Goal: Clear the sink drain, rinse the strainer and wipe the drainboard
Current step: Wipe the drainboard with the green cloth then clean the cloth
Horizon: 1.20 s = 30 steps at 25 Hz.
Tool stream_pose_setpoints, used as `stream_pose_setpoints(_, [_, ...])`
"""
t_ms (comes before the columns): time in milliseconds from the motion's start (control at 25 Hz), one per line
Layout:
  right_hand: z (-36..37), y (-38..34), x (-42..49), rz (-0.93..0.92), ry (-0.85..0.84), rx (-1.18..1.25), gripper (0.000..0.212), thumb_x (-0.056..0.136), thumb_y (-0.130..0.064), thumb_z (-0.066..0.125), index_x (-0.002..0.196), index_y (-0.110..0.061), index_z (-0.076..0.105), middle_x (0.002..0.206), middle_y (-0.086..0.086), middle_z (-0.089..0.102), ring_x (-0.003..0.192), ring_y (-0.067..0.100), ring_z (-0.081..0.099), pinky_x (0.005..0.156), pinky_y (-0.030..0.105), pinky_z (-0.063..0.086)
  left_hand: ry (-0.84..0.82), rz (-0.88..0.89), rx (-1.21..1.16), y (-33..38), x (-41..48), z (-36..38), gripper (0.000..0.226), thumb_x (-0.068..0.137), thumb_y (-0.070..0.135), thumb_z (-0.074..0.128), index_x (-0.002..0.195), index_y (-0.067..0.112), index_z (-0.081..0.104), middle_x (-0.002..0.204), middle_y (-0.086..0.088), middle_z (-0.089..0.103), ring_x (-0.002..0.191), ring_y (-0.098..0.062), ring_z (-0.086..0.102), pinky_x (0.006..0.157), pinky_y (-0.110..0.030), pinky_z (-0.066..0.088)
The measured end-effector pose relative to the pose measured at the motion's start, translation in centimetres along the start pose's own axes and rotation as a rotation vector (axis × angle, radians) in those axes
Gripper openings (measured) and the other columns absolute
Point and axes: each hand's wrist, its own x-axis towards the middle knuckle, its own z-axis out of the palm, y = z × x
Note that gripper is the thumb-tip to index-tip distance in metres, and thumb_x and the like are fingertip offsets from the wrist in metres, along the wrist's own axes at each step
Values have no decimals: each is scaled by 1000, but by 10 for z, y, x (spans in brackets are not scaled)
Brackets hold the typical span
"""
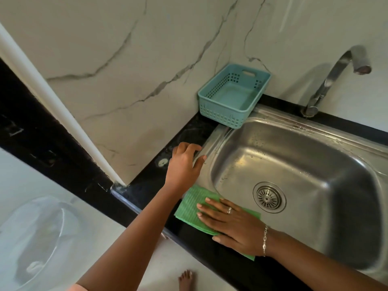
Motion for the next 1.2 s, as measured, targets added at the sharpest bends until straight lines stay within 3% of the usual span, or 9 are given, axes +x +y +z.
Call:
stream_pose_setpoints(200, [4,11,72,-160,-14,79,55,98,-39,27,147,-24,9,157,-3,8,145,22,-4,117,46,-7,18,15,-16,-13,15,-7,31,88,25,55,115,8,56,117,-15,54,112,-31,46,86,-41,44])
stream_pose_setpoints(360, [-10,16,107,-227,13,57,48,96,-36,36,141,-19,32,144,7,43,131,30,40,113,47,19,-3,59,-22,-13,22,-4,31,89,24,55,114,6,56,116,-17,54,112,-32,46,88,-45,45])
stream_pose_setpoints(560, [-24,23,126,-221,65,-25,47,92,-32,46,134,-10,44,136,14,52,126,32,48,104,47,40,-42,92,-21,-6,27,3,34,89,25,54,117,7,55,118,-17,52,113,-31,45,89,-44,44])
stream_pose_setpoints(680, [-47,21,127,-49,157,178,22,69,-12,69,74,8,63,57,19,68,56,23,69,48,30,58,-51,135,-17,0,27,5,34,88,25,55,117,7,55,118,-16,53,114,-31,45,89,-46,45])
stream_pose_setpoints(760, [-62,34,139,36,234,237,39,84,4,54,53,-13,38,30,3,38,36,-4,43,39,2,32,-45,162,-25,3,28,4,33,88,23,56,117,7,55,118,-16,53,114,-31,45,91,-47,44])
stream_pose_setpoints(840, [-57,39,138,50,-44,321,49,95,1,33,56,-25,17,52,-3,19,52,-2,18,50,8,19,-22,191,-35,3,29,2,32,87,22,57,115,6,56,116,-16,55,113,-31,47,90,-47,46])
stream_pose_setpoints(920, [-41,33,140,125,-83,334,34,98,-12,31,67,-14,46,64,22,38,64,13,40,68,7,29,6,219,-43,2,32,-2,31,87,21,57,113,5,57,113,-17,56,110,-32,49,88,-47,46])
stream_pose_setpoints(1040, [-24,9,149,22,-70,232,47,96,-41,34,132,-13,44,135,17,50,126,30,43,108,40,32,41,219,-54,-2,46,-9,29,88,21,56,112,4,58,111,-18,57,109,-33,49,89,-42,44])
stream_pose_setpoints(1200, [-21,8,149,-124,280,117,17,72,-28,72,85,-17,69,84,1,71,80,22,67,83,29,51,30,230,-66,-2,68,-16,30,89,24,54,114,8,56,114,-14,55,111,-27,46,88,-33,39])
